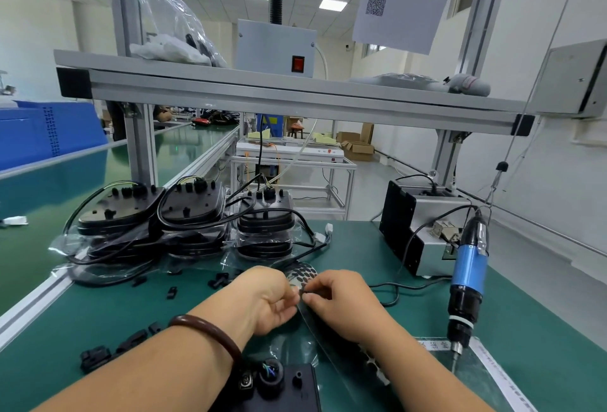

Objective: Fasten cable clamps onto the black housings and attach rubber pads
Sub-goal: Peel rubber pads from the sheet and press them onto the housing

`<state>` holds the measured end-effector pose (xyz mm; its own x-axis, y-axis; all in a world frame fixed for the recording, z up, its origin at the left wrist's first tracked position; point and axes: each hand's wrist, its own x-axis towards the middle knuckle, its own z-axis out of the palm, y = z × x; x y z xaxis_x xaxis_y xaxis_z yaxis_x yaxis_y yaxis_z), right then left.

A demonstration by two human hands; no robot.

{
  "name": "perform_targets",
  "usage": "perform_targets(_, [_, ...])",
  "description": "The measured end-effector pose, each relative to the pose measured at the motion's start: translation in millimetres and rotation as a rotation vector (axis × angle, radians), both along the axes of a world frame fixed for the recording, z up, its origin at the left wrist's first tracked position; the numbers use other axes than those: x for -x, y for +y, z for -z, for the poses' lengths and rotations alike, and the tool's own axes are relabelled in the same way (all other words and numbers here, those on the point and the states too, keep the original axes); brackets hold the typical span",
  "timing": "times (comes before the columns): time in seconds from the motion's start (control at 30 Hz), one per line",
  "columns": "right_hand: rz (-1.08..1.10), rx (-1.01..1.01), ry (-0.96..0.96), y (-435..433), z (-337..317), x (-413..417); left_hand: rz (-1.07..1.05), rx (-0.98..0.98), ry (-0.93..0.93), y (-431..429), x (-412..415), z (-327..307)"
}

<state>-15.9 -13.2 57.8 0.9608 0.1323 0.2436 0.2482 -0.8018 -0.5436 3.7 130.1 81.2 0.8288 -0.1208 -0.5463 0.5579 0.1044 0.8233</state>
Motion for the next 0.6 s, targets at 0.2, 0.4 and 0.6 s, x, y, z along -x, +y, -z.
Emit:
perform_targets(0.2, [0.013, -0.003, -0.008, 4, 2, 1, 0.029, 0.009, -0.014, 9, 6, -4])
perform_targets(0.4, [0.017, -0.015, 0.01, 6, 1, 3, 0.006, 0.006, -0.048, 7, 10, -5])
perform_targets(0.6, [-0.027, -0.073, 0.014, 6, 0, 4, -0.001, -0.029, -0.135, 7, 12, -5])
